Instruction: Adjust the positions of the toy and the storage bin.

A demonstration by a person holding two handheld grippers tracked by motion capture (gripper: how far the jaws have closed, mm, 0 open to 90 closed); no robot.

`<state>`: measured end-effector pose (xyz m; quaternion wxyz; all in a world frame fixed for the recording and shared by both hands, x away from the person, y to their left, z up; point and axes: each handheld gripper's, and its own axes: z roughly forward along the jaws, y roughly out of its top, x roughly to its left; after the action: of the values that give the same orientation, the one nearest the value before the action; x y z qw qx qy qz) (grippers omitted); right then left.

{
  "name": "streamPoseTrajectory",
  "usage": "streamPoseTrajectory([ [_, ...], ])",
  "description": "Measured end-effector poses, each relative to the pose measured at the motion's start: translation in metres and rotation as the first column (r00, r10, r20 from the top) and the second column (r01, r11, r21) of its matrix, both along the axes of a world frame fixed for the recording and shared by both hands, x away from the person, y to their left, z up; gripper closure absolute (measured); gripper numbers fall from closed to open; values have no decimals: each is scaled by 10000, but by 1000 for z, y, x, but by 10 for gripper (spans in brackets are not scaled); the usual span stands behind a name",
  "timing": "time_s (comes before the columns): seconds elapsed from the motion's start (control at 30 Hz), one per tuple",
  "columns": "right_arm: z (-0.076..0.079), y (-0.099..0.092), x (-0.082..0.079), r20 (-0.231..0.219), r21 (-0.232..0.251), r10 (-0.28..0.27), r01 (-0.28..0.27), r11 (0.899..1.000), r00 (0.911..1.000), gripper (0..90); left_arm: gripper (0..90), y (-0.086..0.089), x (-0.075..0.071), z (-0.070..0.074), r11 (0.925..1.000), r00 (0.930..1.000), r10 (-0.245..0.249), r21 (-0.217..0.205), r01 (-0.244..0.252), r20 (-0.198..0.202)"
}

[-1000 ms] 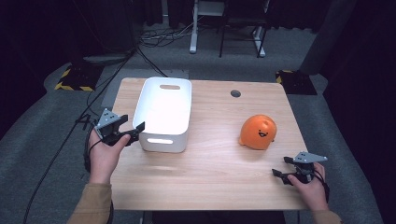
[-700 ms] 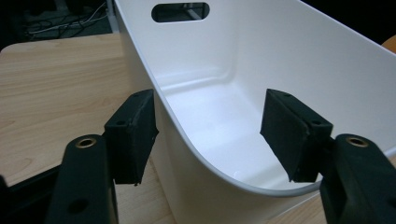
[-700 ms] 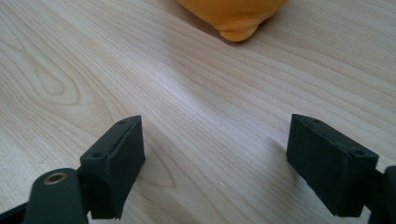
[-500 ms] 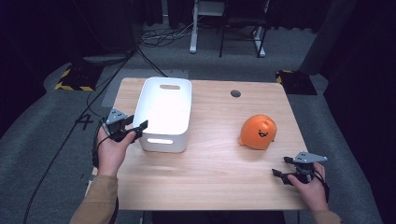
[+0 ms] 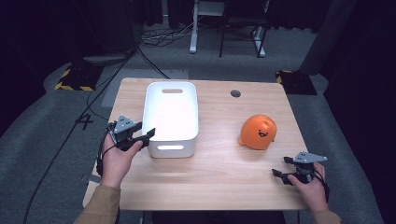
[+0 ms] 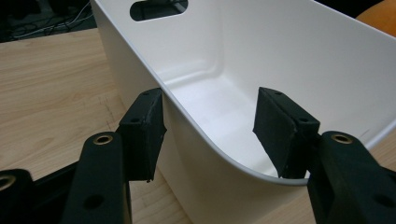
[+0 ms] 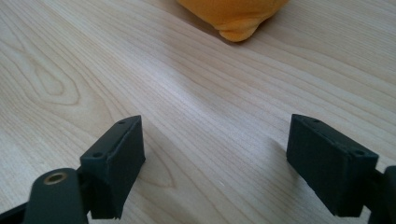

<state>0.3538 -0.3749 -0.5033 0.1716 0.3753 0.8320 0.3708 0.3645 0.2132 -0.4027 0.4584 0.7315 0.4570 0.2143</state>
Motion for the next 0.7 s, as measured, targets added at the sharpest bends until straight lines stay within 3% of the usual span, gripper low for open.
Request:
streamPoseTrajectory([
  [0.17,0,0,0,-20,19,1,-1,10000,10000,200,429,-15,-13,0,9995,9995,-303,-16,303,33],
  [0.2,0,0,0,-3,17,20,-20,10000,10000,201,423,-19,-18,0,9981,9983,-581,196,581,-3],
  [0.33,0,0,0,20,-8,57,-57,10000,10000,203,402,-33,-28,1,9957,9960,-893,224,895,-87],
  [0.7,0,0,0,41,26,71,-71,10000,10000,211,352,-67,-54,3,9882,9894,-1441,500,1447,-156],
])
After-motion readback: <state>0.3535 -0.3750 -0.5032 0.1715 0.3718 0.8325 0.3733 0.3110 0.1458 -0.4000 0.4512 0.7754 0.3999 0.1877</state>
